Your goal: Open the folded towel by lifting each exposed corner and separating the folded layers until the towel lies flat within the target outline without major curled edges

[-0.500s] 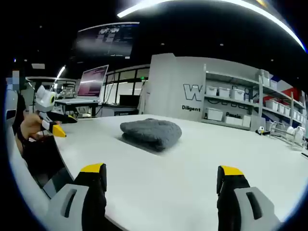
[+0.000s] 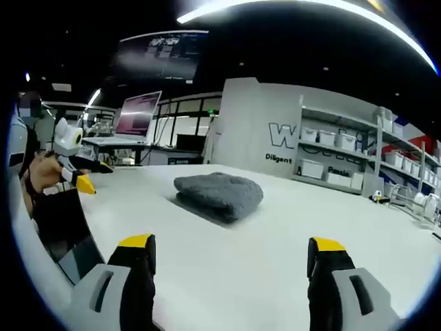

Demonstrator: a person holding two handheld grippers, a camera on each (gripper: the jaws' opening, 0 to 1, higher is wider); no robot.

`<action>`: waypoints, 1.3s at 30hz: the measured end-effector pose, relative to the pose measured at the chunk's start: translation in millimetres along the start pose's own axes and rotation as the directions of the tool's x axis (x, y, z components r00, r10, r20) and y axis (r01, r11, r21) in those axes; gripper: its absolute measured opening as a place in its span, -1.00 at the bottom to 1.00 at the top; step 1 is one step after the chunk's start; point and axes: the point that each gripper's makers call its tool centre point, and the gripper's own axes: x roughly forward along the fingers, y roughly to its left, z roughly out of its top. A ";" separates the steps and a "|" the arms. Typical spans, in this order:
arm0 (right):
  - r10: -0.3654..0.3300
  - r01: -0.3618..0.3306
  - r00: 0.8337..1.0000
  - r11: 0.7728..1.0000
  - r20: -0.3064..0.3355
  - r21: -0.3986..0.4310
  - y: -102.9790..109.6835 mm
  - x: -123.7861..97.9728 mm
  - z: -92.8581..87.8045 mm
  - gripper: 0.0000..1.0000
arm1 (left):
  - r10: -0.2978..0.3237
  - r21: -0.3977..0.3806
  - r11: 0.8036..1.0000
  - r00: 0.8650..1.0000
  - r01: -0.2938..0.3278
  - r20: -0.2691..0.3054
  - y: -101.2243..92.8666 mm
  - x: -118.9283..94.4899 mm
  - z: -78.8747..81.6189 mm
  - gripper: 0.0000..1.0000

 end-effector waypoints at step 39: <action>0.398 -0.386 0.917 0.866 -0.029 -0.318 118.1 163.6 75.2 -0.18 | 0.014 -0.010 1.000 0.999 -0.014 0.029 4.4 -15.1 1.1 0.99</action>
